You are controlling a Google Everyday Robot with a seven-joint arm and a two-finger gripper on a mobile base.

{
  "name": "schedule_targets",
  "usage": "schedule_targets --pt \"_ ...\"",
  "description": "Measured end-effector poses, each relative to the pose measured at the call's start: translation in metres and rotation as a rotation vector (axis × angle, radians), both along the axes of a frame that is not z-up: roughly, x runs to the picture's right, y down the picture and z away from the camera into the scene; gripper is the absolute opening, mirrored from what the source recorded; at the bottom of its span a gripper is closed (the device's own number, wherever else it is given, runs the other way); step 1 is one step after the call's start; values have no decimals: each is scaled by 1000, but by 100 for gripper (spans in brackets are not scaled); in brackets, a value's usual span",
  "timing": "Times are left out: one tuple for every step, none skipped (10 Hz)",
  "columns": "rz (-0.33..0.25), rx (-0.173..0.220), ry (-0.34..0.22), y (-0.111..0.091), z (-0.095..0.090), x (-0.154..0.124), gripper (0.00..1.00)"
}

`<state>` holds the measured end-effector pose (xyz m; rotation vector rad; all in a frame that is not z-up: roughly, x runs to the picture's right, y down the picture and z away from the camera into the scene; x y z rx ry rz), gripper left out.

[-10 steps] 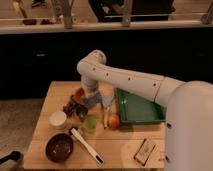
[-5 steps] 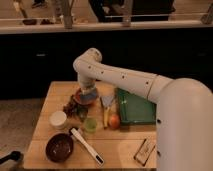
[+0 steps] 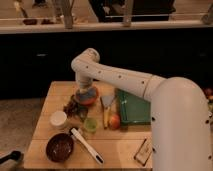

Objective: Place sponge in red bowl

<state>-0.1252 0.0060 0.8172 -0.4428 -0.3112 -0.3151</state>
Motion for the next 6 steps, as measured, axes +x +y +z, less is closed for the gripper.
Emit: schedule_targets --pt "2 2 -6 -3 4 -6 0" --pt "-4 -9 -37 -3 5 -14 0" --pt "-11 -14 -64 -2 6 -11 0" --pt "-10 -27 -98 -1 7 -6 0" --pt "-15 -42 -141 0 8 -8 0" --pt "-14 -53 -161 1 9 -8 0"
